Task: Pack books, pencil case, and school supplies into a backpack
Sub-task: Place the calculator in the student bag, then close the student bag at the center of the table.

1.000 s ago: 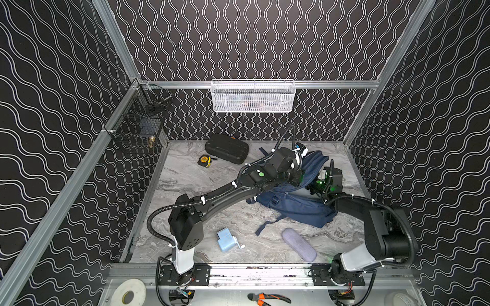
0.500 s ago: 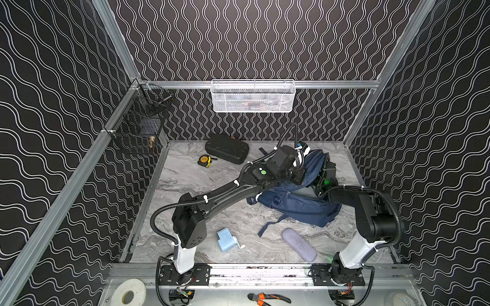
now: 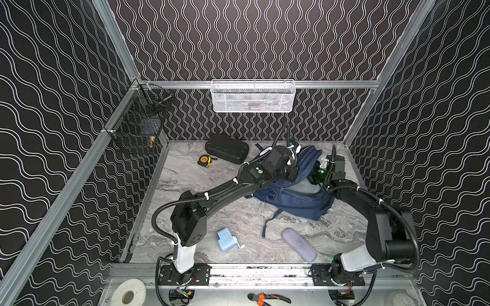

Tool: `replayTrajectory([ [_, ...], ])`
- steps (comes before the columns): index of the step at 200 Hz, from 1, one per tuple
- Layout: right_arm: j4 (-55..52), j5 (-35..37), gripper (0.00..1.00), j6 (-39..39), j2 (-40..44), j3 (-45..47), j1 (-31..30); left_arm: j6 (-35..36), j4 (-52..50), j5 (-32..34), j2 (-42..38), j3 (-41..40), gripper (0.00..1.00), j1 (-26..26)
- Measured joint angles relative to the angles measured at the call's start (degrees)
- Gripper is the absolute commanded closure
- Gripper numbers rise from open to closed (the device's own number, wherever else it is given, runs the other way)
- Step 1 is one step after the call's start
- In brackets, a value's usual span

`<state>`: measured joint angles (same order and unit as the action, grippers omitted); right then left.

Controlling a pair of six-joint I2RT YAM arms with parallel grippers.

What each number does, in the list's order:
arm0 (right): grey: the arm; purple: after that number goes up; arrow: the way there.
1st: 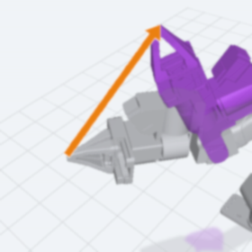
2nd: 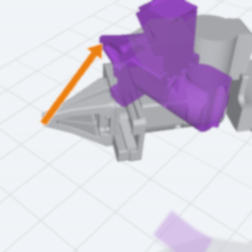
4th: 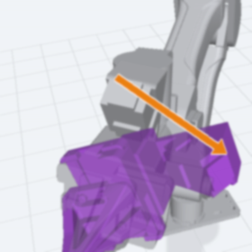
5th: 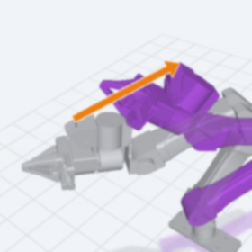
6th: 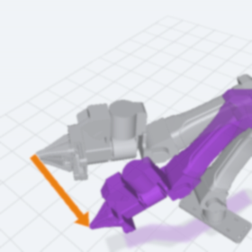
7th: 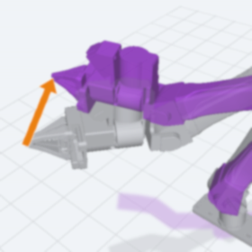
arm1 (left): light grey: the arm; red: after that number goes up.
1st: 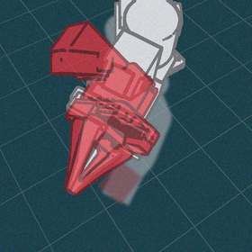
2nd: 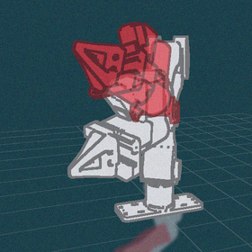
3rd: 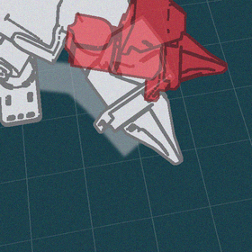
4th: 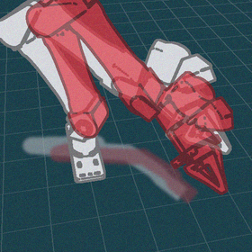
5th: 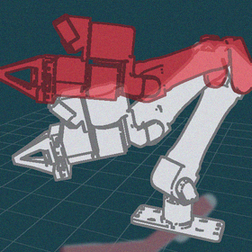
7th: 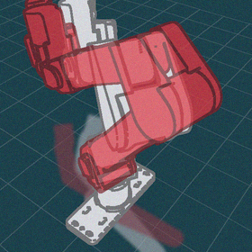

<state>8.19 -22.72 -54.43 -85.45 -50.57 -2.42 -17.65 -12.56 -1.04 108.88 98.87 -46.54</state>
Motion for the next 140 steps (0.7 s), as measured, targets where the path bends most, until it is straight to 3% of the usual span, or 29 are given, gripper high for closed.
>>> replayTrajectory([
  [66,-18.9,-0.5,0.32,14.7,14.7,-0.1,6.7,-0.8,1.0,-0.5,1.7,0.1,1.0,1.3],
  [75,-21.7,-0.3,0.32,16.3,16.8,-0.9,7.1,-1.1,1.0,-0.9,1.8,0.3,0.94,1.4],
  [102,-28.9,-0.9,0.33,20.2,21.4,-5.6,7.0,-2.6,1.1,-2.2,1.8,0.4,0.87,1.5],
  [122,-34.0,-1.0,0.33,22.0,21.9,-11.1,7.0,-3.8,1.3,-3.2,1.7,0.8,0.67,1.5],
  [140,-37.2,-1.7,0.33,22.4,21.7,-16.9,7.0,-5.1,2.1,-3.5,1.0,1.3,0.58,1.5],
])
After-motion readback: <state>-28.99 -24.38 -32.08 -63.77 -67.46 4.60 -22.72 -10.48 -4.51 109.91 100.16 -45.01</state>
